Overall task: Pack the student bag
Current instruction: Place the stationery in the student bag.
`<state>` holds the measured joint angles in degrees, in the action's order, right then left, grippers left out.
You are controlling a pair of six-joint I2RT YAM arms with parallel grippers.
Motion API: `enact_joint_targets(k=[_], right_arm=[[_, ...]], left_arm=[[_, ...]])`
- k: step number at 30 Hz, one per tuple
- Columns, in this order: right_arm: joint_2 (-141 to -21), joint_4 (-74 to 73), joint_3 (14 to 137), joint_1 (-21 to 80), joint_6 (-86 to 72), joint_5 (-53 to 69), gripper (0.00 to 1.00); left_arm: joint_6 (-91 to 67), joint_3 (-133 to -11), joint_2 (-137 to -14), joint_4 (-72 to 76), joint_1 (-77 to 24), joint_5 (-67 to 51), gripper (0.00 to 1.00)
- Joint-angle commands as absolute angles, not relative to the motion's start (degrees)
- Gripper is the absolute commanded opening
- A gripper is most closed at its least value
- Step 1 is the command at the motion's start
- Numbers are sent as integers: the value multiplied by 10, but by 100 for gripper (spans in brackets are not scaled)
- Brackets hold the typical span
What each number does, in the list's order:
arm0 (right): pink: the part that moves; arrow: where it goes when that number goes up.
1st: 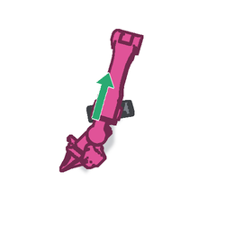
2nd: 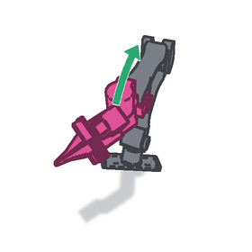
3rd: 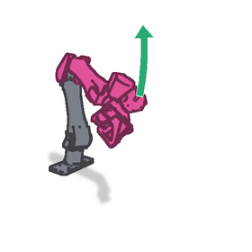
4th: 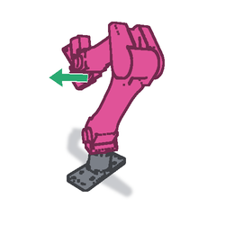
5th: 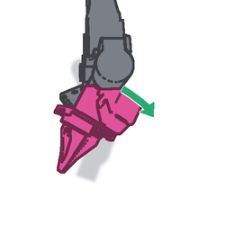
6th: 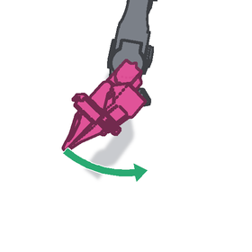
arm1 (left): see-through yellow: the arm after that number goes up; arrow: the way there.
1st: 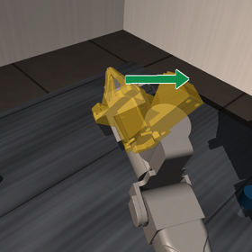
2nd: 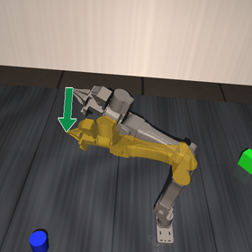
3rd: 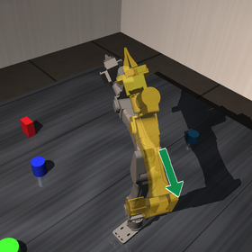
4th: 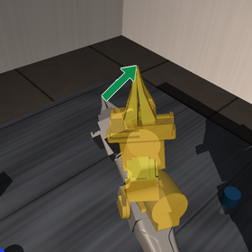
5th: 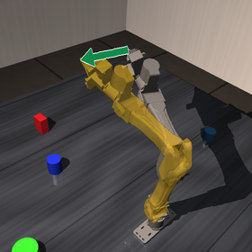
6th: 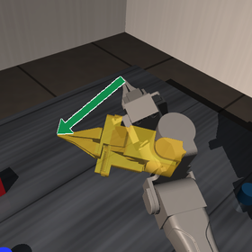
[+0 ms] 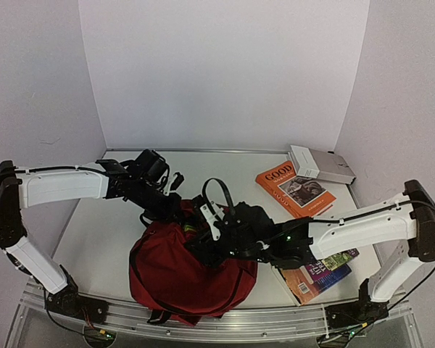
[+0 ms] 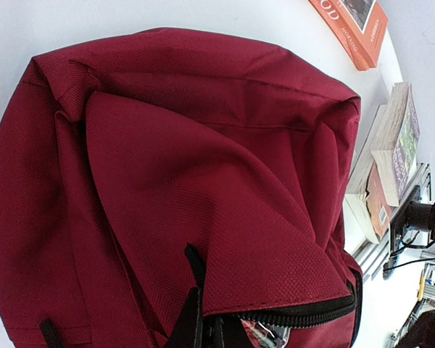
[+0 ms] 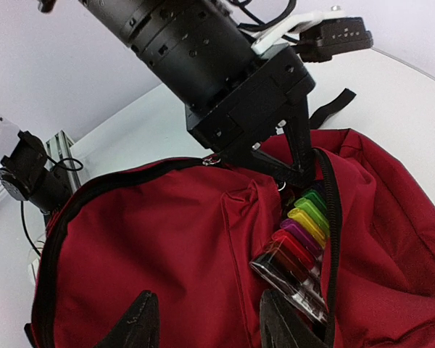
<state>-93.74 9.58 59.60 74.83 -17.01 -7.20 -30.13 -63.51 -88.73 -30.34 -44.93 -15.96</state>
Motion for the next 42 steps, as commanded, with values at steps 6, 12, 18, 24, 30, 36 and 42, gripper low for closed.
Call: enact_joint_targets(k=[6, 12, 18, 24, 30, 36, 42], right_arm=[[-1032, 104, 644, 750, -108, -183, 49], [-1076, 104, 660, 748, -102, -296, 36], [-1103, 108, 689, 723, -126, -316, 24], [-1132, 147, 703, 705, -126, -267, 20], [-1170, 159, 705, 686, -135, -245, 20], [-1137, 163, 669, 675, -142, -232, 25], [-1020, 163, 607, 678, -138, -129, 44]], left_arm=[[-304, -646, -845, -298, -448, -187, 0], [-294, -646, -837, -301, -448, -197, 0], [-263, -636, -833, -295, -448, -243, 0], [-246, -612, -819, -266, -448, -289, 0], [-267, -597, -828, -255, -448, -286, 0], [-319, -554, -810, -239, -439, -234, 0], [-366, -509, -812, -233, -408, -229, 7]])
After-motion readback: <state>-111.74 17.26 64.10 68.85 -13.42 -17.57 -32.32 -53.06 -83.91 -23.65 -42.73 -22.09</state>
